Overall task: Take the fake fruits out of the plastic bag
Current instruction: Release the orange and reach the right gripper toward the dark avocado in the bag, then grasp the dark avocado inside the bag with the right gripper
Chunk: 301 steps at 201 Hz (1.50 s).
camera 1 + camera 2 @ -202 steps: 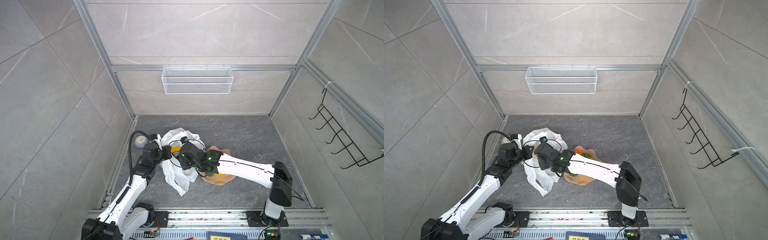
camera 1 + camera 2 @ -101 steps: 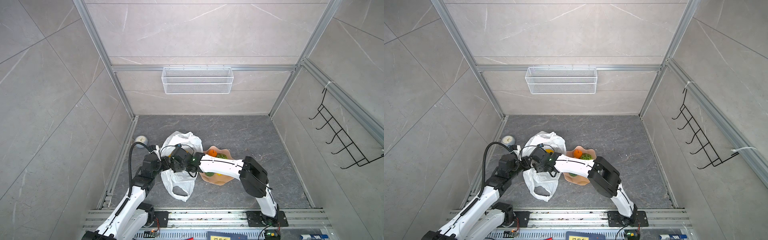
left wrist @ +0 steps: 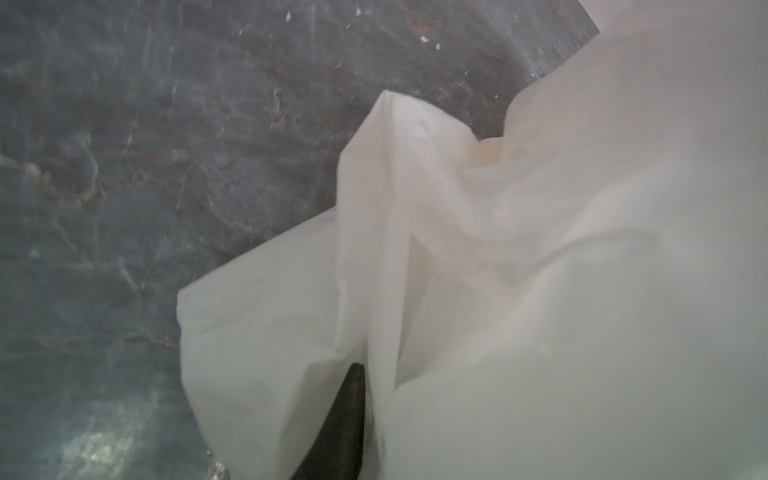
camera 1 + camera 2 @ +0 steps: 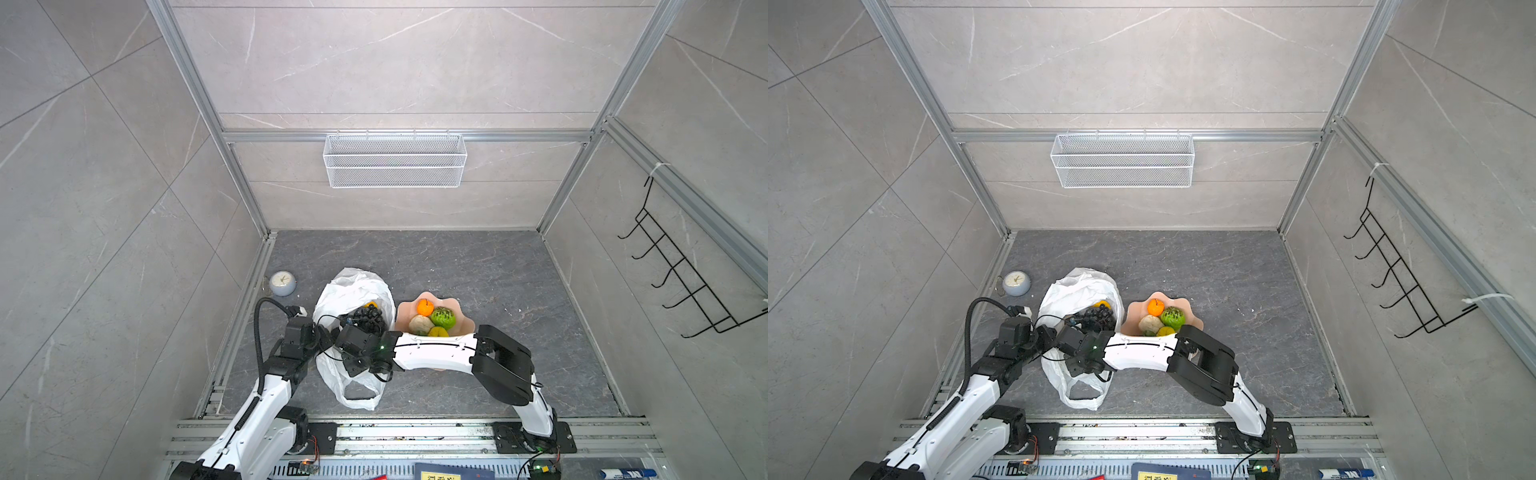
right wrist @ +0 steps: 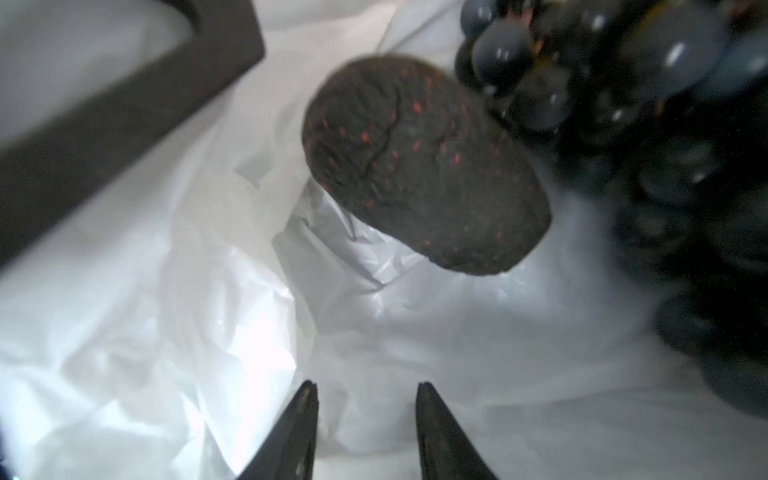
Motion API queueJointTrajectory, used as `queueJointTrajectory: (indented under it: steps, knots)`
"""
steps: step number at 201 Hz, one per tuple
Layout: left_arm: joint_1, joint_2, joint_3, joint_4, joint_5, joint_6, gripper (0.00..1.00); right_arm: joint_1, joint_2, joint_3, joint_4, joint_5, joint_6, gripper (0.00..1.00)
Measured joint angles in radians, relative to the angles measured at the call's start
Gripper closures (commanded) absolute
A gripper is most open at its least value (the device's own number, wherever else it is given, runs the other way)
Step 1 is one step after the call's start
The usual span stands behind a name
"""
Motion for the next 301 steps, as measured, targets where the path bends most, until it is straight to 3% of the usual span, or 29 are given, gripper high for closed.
queueJointTrajectory:
  steps: [21,46,102,142,201,246,301]
  knots:
    - [0.0,0.013,0.0,-0.018,0.005,-0.031,0.45,-0.002,0.0,-0.018,0.023,-0.019,0.016,0.59]
    - [0.0,0.042,0.0,-0.026,0.016,-0.055,0.39,-0.002,0.0,-0.028,0.053,-0.033,0.025,0.59]
    - [0.049,0.152,0.001,-0.029,0.013,-0.097,0.59,-0.003,-0.005,-0.058,0.09,-0.026,0.021,0.53]
    - [0.065,0.166,0.001,-0.027,0.014,-0.113,0.59,-0.041,-0.046,-0.061,0.088,-0.018,-0.079,0.47]
    - [0.068,0.161,-0.004,-0.02,0.022,-0.118,0.59,-0.161,-0.058,0.105,-0.015,-0.142,-0.388,0.36]
    - [0.078,0.145,-0.011,-0.012,0.029,-0.118,0.58,-0.166,-0.01,0.185,-0.063,-0.206,-0.555,0.31]
    - [0.092,0.104,-0.04,-0.005,0.034,-0.118,0.58,-0.166,0.093,0.267,-0.132,-0.22,-0.661,0.26]
